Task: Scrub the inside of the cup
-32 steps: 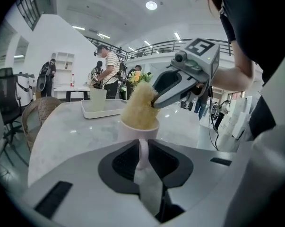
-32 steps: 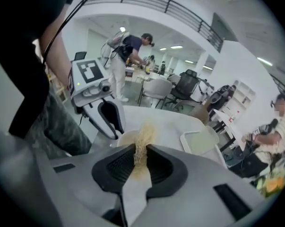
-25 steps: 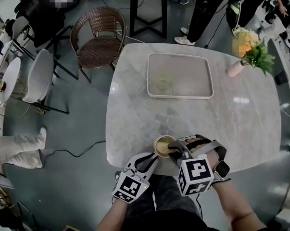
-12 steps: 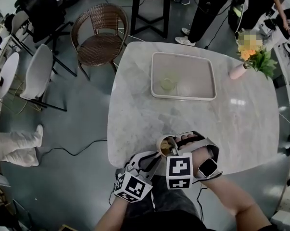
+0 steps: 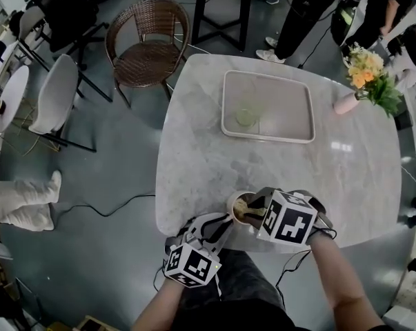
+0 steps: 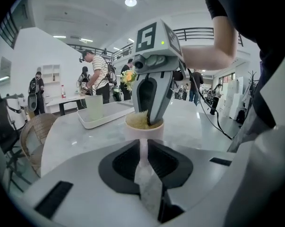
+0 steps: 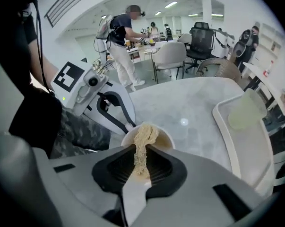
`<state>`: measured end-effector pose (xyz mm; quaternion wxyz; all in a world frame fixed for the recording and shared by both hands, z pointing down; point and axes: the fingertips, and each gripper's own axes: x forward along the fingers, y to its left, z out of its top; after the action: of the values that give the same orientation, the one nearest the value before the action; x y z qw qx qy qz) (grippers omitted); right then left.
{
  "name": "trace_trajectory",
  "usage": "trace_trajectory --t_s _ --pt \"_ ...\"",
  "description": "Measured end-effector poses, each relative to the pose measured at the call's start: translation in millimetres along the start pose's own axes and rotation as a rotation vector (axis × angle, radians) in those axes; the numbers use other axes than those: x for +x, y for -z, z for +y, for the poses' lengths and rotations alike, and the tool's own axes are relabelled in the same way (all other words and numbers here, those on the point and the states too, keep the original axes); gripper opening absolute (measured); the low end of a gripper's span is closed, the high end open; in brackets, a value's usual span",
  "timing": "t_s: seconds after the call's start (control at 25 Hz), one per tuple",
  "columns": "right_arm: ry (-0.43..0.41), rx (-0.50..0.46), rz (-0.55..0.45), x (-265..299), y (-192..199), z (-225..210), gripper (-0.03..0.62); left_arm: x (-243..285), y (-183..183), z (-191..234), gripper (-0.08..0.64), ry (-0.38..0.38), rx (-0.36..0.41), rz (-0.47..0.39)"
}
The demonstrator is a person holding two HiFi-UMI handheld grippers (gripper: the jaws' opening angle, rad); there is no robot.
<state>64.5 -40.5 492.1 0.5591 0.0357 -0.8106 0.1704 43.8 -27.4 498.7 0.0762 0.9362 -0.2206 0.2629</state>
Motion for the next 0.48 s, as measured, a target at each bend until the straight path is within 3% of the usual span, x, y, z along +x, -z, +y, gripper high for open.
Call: trace_trajectory --t_s 0.12,0.32,0.48 --pt "0.085 -0.068 0.014 -9.4 -0.3 -2.2 0.066 0.3 1.0 -1.6 0.060 0.003 -0.003 0.012" --pt "0.280 -0.447 0.202 3.8 6.9 -7.1 0.066 -0.3 0.7 -2.4 0.060 0.006 -0.008 0.016" --pt "0.437 -0.668 0.296 11.0 6.9 -22.4 0.066 1.1 -0.5 -1.9 0.060 0.008 -0.012 0.017"
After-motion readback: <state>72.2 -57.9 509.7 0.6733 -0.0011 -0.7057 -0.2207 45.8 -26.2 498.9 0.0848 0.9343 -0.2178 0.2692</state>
